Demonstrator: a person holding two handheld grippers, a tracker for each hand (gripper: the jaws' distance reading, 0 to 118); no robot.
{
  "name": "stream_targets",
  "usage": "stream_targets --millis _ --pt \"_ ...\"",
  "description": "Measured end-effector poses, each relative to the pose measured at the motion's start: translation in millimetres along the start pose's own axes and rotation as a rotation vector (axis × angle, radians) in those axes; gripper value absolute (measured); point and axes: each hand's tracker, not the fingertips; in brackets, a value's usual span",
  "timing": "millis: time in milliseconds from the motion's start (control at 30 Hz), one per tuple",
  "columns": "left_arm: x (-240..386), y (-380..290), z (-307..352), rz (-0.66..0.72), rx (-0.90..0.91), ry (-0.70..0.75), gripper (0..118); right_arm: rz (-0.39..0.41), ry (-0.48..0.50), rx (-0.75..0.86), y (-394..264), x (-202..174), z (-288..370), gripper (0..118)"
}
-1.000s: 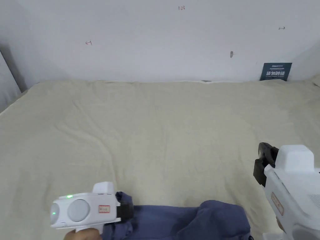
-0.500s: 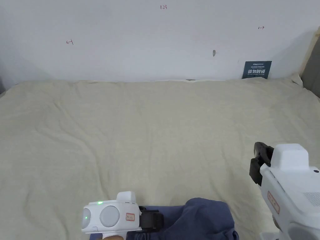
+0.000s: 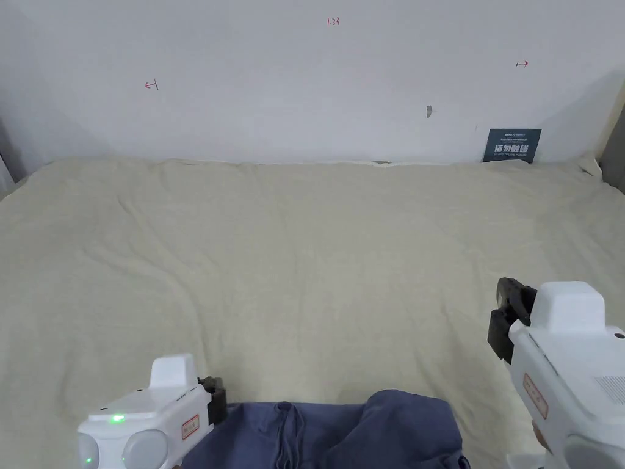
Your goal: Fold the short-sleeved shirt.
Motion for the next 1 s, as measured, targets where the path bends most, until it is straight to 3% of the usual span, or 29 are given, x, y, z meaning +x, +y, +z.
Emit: stream_targets --millis 33,133,267,367,467,600,767,900,1000 --pt "-4 -4 -2 -0.01 -0.015 0.009 0 0.0 0.0 0.0 1 -1 1 2" --pt "-3 -21 -15 -0.01 -0.055 -0.017 0 0.0 0.003 -0.002 0 -2 1 2" --pt "15 -49 -38 -0.107 -0.11 -0.016 0 -0.002 0.003 -0.013 -3 1 0 2" --pt "32 -60 -55 -0.089 -0.15 -0.055 0 -0.001 0.002 -0.024 -8 6 -3 2" --pt "60 -69 -67 -0.171 -0.147 -0.075 0 -0.001 -0.005 -0.035 -11 10 -4 2" --pt "87 -70 -81 -0.183 -0.182 -0.128 0 0.001 -0.024 -0.045 -15 20 -5 2" --pt "104 -82 -92 -0.254 -0.197 -0.089 0 0.0 -0.047 -0.058 -17 27 -3 2" --pt "94 -70 -85 -0.224 -0.209 -0.125 0 -0.01 -0.051 -0.057 -20 31 -5 2" --pt "80 -49 -63 -0.096 -0.142 -0.186 0 -0.012 -0.042 -0.048 -16 26 -3 2"
